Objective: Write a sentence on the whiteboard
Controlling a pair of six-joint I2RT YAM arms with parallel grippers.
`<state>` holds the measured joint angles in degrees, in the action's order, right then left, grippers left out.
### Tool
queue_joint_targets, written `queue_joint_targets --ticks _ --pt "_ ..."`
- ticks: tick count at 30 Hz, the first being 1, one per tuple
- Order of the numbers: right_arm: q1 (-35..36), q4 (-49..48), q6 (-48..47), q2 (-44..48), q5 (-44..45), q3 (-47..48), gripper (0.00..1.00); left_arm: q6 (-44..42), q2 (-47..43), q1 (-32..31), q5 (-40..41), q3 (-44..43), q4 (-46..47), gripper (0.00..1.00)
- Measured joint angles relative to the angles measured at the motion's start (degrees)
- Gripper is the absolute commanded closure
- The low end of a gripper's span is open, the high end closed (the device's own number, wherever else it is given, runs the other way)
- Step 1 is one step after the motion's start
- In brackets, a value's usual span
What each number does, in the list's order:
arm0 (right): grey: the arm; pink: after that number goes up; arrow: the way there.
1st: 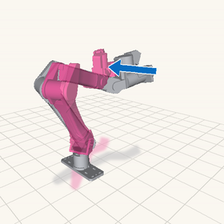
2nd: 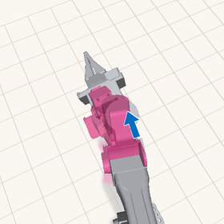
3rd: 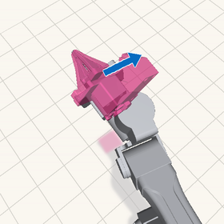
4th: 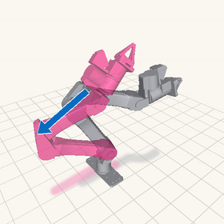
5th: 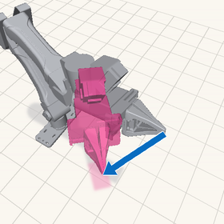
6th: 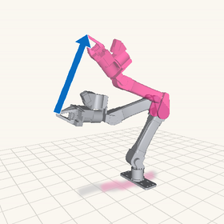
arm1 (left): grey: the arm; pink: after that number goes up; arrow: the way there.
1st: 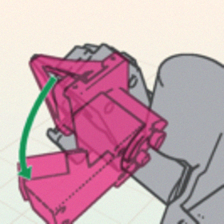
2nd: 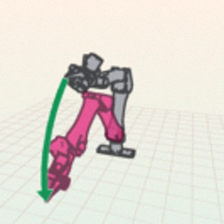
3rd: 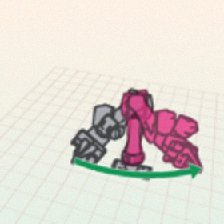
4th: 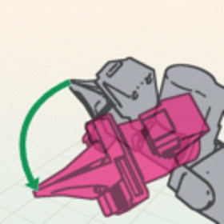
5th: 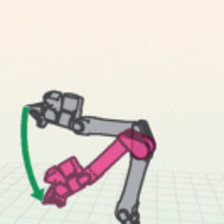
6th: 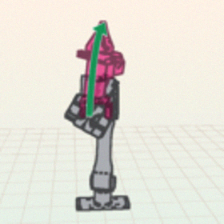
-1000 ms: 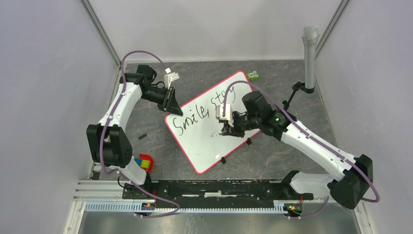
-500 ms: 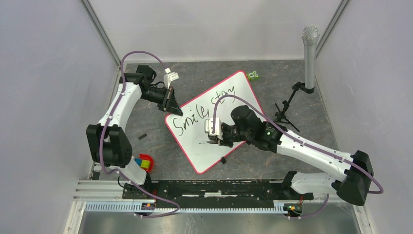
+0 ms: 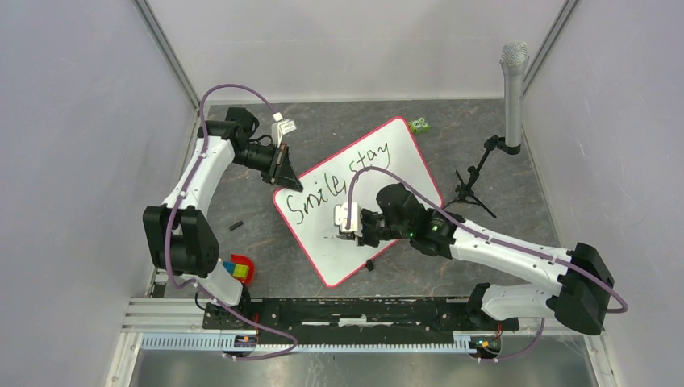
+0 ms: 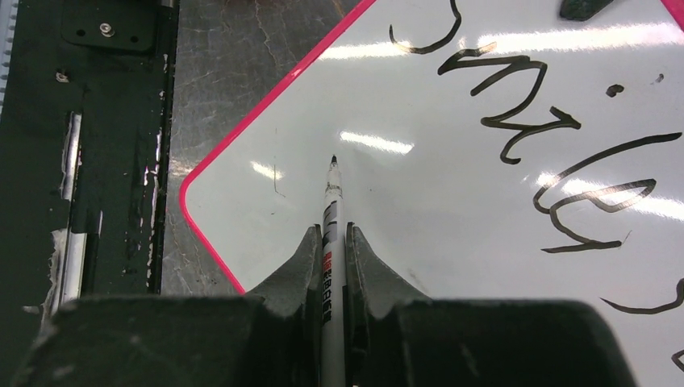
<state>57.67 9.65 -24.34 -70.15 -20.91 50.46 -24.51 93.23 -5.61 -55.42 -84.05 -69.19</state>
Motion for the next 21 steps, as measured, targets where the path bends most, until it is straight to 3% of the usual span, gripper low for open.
queue_joint_targets --ticks 21 --pt "0.39 -5.99 -1.95 -2.47 -1.51 -7.37 1.0 -0.07 0.0 0.0 0.0 0.0 0.11 0.98"
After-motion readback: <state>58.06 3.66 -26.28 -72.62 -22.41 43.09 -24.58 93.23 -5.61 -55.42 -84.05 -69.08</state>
